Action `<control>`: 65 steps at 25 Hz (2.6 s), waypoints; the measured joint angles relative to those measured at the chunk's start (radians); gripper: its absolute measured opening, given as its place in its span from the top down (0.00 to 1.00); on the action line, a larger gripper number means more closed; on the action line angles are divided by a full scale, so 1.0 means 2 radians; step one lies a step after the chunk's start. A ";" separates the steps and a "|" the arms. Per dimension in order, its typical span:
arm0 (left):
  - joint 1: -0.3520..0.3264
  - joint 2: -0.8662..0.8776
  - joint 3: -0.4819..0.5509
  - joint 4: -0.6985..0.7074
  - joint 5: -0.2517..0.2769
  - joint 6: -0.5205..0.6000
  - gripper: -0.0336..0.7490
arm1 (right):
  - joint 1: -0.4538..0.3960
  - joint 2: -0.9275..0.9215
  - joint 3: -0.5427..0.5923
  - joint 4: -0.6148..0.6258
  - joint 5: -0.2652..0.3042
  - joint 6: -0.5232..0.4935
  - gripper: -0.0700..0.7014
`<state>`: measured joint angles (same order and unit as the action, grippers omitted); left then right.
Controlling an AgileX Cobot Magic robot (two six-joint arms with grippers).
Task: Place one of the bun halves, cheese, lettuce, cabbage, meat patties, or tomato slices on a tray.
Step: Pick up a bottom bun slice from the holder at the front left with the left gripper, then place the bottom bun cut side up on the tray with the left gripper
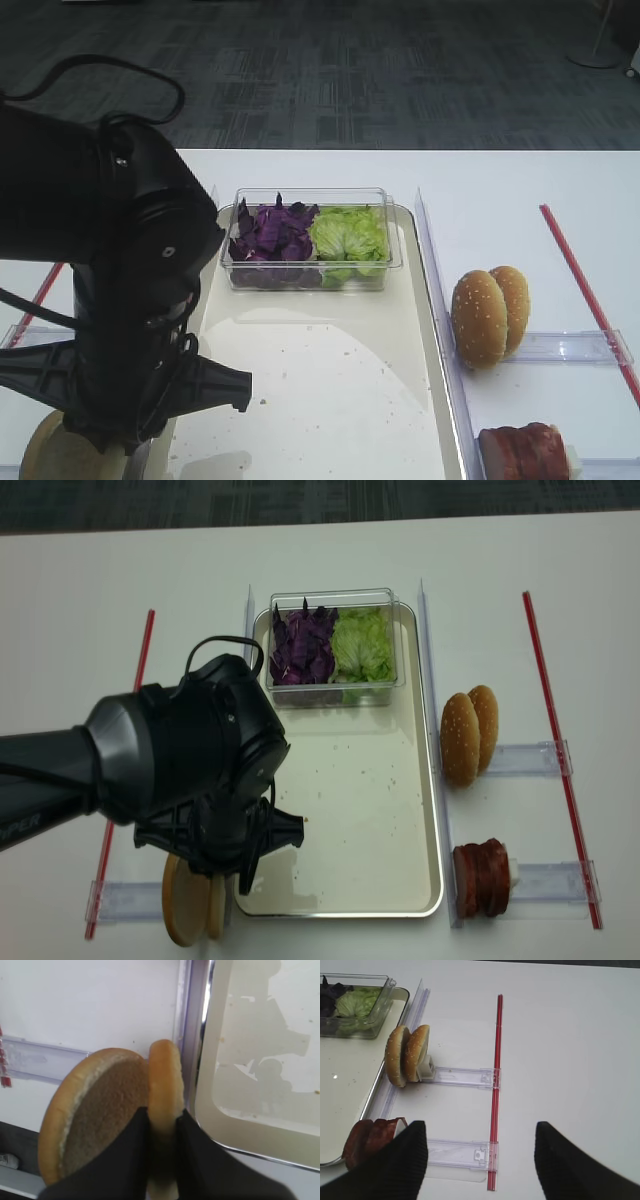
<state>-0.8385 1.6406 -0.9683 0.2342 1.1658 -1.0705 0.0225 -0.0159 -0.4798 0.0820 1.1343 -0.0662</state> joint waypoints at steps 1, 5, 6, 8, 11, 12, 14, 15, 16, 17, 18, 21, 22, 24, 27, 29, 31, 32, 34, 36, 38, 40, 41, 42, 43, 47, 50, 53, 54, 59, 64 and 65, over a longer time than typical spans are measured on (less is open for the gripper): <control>0.000 0.000 0.000 0.000 0.000 0.000 0.85 | 0.000 0.000 0.000 0.000 0.000 0.000 0.28; 0.000 0.000 0.000 0.003 0.000 0.000 0.86 | 0.000 0.000 0.000 0.000 0.000 0.001 0.28; 0.000 0.000 0.000 0.006 0.000 0.000 0.86 | 0.000 0.000 0.000 0.000 0.000 0.002 0.28; 0.000 0.000 0.000 0.012 0.000 0.000 0.86 | 0.000 0.000 0.000 0.000 0.000 0.003 0.28; 0.000 0.000 0.000 0.012 0.000 0.000 0.86 | 0.000 0.000 0.000 0.000 0.000 0.003 0.28; 0.000 0.000 0.000 0.012 0.002 0.000 0.86 | 0.000 0.000 0.000 0.000 0.000 0.003 0.28; 0.000 0.000 -0.001 0.012 0.006 0.000 0.86 | 0.000 0.000 0.000 0.000 0.000 0.003 0.28; 0.000 0.000 -0.005 0.012 0.010 0.000 0.86 | 0.000 0.000 0.000 0.000 0.000 0.003 0.28; 0.000 0.000 -0.009 0.013 0.011 0.004 0.86 | 0.000 0.000 0.000 0.000 0.000 0.003 0.28; 0.000 0.000 -0.016 0.012 0.013 0.007 0.86 | 0.000 0.000 0.000 0.000 0.000 0.003 0.28; 0.000 0.000 -0.021 0.014 0.015 0.008 0.86 | 0.000 0.000 0.000 0.000 0.000 0.002 0.28; 0.000 -0.007 -0.034 0.017 0.018 0.014 0.86 | 0.000 0.000 0.000 0.000 0.000 0.002 0.28; 0.000 -0.011 -0.039 0.017 0.020 0.016 0.86 | 0.000 0.000 0.000 0.000 0.000 0.002 0.28; 0.000 -0.019 -0.046 0.018 0.021 0.020 0.86 | 0.000 0.000 0.000 0.000 0.000 0.002 0.28; 0.000 -0.032 -0.056 0.018 0.021 0.022 0.86 | 0.000 0.000 0.000 0.000 0.000 0.002 0.28; 0.000 -0.038 -0.062 0.018 0.021 0.022 0.86 | 0.000 0.000 0.000 0.000 0.000 0.002 0.28; 0.000 -0.044 -0.067 0.014 0.021 0.022 0.86 | 0.000 0.000 0.000 0.000 0.000 0.002 0.28; 0.000 -0.047 -0.069 0.010 0.021 0.022 0.86 | 0.000 0.000 0.000 0.000 0.000 0.002 0.28; 0.000 -0.049 -0.072 0.001 0.022 0.022 0.86 | 0.000 0.000 0.000 0.000 0.000 0.002 0.28; 0.000 -0.049 -0.075 -0.010 0.017 0.022 0.86 | 0.000 0.000 0.000 0.000 0.000 0.002 0.28; 0.000 -0.049 -0.075 -0.017 -0.002 0.022 0.86 | 0.000 0.000 0.000 0.000 0.000 0.002 0.28; -0.001 -0.049 -0.075 -0.020 -0.022 0.022 0.86 | 0.000 0.000 0.000 0.000 0.000 0.002 0.28; -0.004 -0.049 -0.075 -0.020 -0.033 0.022 0.86 | 0.000 0.000 0.000 0.000 0.000 0.002 0.28; -0.006 -0.049 -0.075 -0.020 -0.044 0.022 0.86 | 0.000 0.000 0.000 0.000 0.000 0.002 0.28; -0.009 -0.049 -0.075 -0.020 -0.053 0.022 0.86 | 0.000 0.000 0.000 0.000 0.000 0.002 0.28; -0.017 -0.049 -0.075 -0.034 -0.097 0.022 0.86 | 0.000 0.000 0.000 0.000 0.000 0.002 0.28; -0.017 -0.049 -0.075 -0.046 -0.118 0.024 0.86 | 0.000 0.000 0.000 0.000 0.000 0.002 0.28; -0.017 -0.048 -0.075 -0.065 -0.136 0.043 0.86 | 0.000 0.000 0.000 0.000 0.000 0.002 0.28; -0.017 -0.047 -0.075 -0.074 -0.145 0.051 0.86 | 0.000 0.000 0.000 0.000 0.000 0.002 0.28; -0.017 -0.044 -0.053 -0.125 -0.201 0.105 0.86 | 0.000 0.000 0.000 0.000 0.000 0.002 0.28; -0.014 -0.043 -0.026 -0.164 -0.234 0.151 0.86 | 0.000 0.000 0.000 0.000 0.000 0.002 0.28; -0.011 -0.043 -0.021 -0.174 -0.241 0.160 0.86 | 0.000 0.000 0.000 0.000 0.000 0.002 0.28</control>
<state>-0.8599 1.5537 -1.0098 -0.1141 0.6834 -0.7498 0.0225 -0.0159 -0.4798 0.0820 1.1343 -0.0620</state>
